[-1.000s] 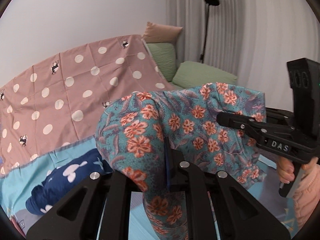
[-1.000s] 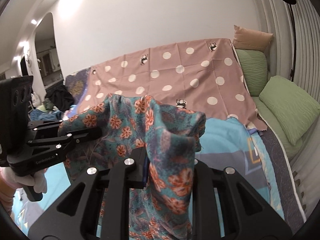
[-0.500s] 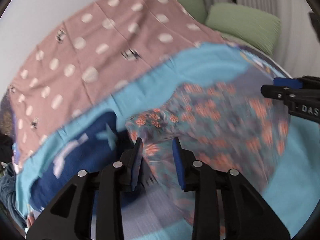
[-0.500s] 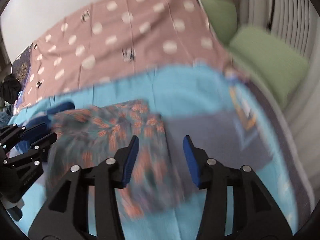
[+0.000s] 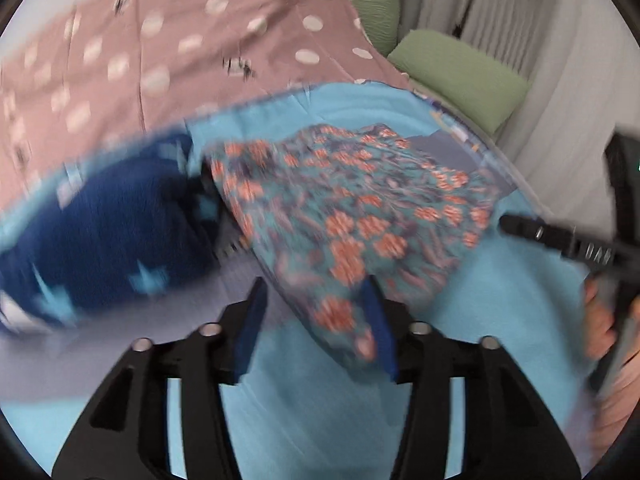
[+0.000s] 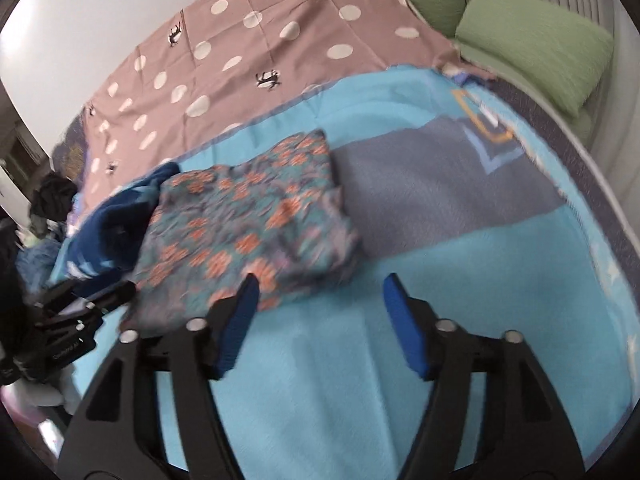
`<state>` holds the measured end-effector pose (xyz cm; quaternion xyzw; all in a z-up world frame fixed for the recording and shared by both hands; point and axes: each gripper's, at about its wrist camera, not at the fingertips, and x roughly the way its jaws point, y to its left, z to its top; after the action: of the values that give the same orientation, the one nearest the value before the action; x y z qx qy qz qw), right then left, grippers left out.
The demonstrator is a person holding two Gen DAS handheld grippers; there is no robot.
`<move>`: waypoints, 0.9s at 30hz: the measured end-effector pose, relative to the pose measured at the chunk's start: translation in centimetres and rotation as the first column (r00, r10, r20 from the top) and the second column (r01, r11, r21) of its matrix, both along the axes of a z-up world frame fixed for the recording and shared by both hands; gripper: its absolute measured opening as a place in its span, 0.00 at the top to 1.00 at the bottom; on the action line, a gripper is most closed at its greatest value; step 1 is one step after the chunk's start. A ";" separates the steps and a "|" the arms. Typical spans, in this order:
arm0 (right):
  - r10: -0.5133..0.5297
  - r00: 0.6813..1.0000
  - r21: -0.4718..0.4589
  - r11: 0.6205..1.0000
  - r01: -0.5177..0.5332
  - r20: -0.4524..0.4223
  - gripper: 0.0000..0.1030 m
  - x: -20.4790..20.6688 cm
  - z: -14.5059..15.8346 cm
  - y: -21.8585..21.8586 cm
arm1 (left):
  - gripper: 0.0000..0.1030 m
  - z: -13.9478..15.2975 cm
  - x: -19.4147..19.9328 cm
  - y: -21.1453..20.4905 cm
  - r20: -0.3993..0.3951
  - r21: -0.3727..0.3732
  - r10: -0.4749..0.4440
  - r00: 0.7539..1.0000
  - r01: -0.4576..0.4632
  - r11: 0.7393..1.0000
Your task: Fold small clothes
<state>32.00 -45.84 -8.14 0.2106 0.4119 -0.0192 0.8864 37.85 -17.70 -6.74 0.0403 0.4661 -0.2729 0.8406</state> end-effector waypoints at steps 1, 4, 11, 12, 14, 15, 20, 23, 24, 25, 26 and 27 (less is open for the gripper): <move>0.005 1.000 0.047 0.999 -0.005 -0.005 0.32 -0.2 -0.1 -0.1 | 0.49 -0.5 0.1 0.4 -0.059 -0.049 0.010 0.998 -0.013 0.999; 0.009 0.999 0.244 0.970 0.000 -0.037 0.19 0.4 -1.2 -0.6 | 0.49 -2.6 0.7 0.7 -0.176 -0.127 0.035 0.984 -0.058 0.990; -0.175 0.980 0.476 0.857 0.198 -0.091 0.79 3.8 -3.9 -2.7 | 0.70 -3.1 2.0 0.1 -0.225 -0.237 0.070 0.972 -0.124 0.964; -0.194 0.979 0.490 0.848 0.201 -0.065 0.82 3.4 -3.5 -2.8 | 0.71 -2.8 1.8 -0.1 -0.217 -0.247 0.056 0.975 -0.110 0.963; -0.218 0.976 0.386 0.901 0.198 0.008 0.85 1.7 -1.1 -2.2 | 0.73 -2.7 1.2 -0.4 -0.236 -0.285 0.005 0.972 -0.074 0.956; -0.228 0.973 0.314 0.927 0.206 0.037 0.92 0.8 -0.1 -1.9 | 0.73 -2.6 0.5 -0.8 -0.236 -0.289 -0.026 0.971 -0.044 0.956; -0.229 0.973 0.057 0.972 0.227 0.019 1.00 -2.5 0.7 -1.9 | 0.72 -3.1 -1.1 -1.6 -0.204 -0.236 -0.039 0.978 -0.010 0.972; -0.224 0.974 0.104 0.969 0.225 -0.022 0.95 -3.6 -0.6 -3.2 | 0.72 -3.6 -1.0 -0.6 -0.263 -0.293 -0.029 0.964 -0.051 0.955; -0.207 0.978 0.131 0.969 0.208 -0.019 0.88 -4.1 -0.8 -3.3 | 0.72 -3.4 -1.2 -0.5 -0.257 -0.288 -0.036 0.966 -0.041 0.957; -0.192 0.981 0.142 0.971 0.193 -0.016 0.71 -4.3 -1.0 -3.4 | 0.72 -3.3 -1.4 -0.4 -0.252 -0.281 -0.042 0.967 -0.032 0.959; -0.171 0.985 0.159 0.972 0.171 -0.014 0.56 -4.3 -1.0 -3.1 | 0.70 -3.2 -1.5 -0.4 -0.250 -0.275 -0.044 0.967 -0.027 0.961; -0.149 0.989 0.180 0.972 0.150 -0.017 0.29 -4.2 -1.0 -2.8 | 0.63 -3.2 -1.4 -0.5 -0.255 -0.269 -0.040 0.966 -0.031 0.963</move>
<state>27.83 -48.69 -9.12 0.3205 0.3963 -0.0489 0.8590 36.41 -18.21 -9.90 -0.1096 0.5297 -0.3390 0.7697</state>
